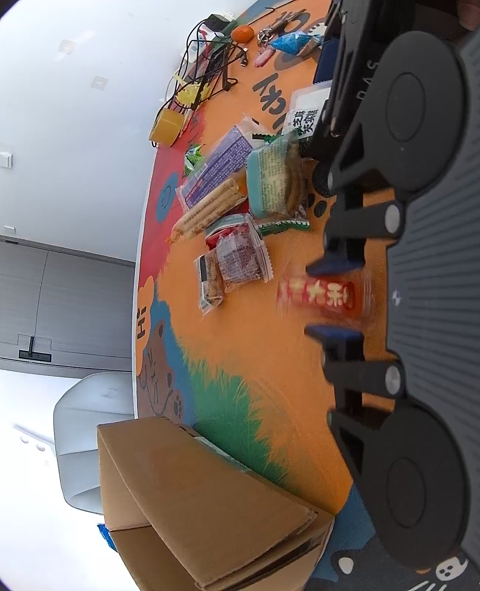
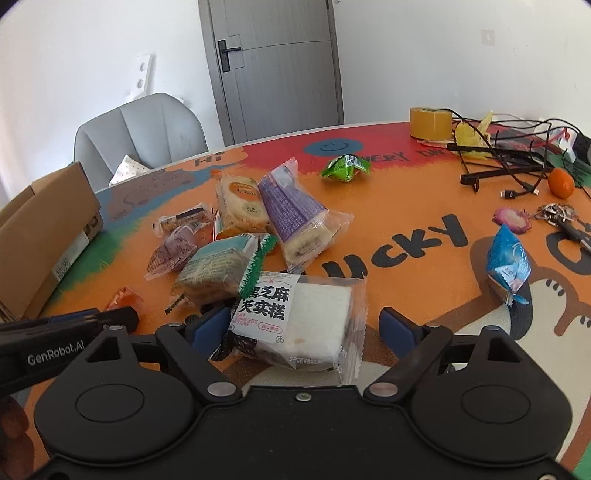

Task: Organize snacks
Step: 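Grasp the white cake pack with the right gripper while the left grasps the red candy bar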

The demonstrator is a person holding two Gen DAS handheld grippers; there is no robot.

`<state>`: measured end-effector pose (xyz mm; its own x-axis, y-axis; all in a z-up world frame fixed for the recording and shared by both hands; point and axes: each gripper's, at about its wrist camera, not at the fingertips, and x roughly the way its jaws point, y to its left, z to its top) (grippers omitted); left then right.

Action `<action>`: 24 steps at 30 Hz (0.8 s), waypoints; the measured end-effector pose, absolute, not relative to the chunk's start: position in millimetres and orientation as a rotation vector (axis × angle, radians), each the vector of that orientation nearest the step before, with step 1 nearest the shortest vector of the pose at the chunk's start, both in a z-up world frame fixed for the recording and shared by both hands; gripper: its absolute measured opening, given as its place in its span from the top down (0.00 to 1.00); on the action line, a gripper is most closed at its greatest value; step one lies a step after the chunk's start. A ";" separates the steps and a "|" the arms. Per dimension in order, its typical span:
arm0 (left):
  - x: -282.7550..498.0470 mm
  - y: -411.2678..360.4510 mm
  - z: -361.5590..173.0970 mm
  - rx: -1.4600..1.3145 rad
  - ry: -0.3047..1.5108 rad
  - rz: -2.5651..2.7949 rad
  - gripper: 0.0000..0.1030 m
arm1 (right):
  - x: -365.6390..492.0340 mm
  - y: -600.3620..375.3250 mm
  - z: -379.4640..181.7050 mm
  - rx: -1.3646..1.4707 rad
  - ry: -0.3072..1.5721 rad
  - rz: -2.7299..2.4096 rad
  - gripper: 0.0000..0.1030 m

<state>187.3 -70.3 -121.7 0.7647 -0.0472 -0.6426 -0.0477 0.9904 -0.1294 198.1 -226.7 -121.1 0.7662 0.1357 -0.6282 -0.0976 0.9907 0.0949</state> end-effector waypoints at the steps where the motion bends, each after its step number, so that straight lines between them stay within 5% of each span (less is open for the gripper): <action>1: 186.7 -70.0 -121.4 -0.140 0.702 -0.004 0.80 | 196.5 -225.3 -121.1 0.052 0.683 0.131 0.24; 9: 180.0 -69.9 -116.2 -0.134 0.692 0.005 0.82 | 187.9 -225.1 -115.3 0.043 0.665 0.132 0.43; 24: 157.8 -57.5 -84.8 -0.127 0.591 0.035 0.82 | 165.0 -230.8 -84.5 0.079 0.559 0.085 0.45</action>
<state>157.8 -57.5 -84.8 0.8301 -0.0031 -0.5577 -0.0698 0.9916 -0.1094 165.0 -230.8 -84.5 0.8444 0.1020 -0.5260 -0.0590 0.9934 0.0980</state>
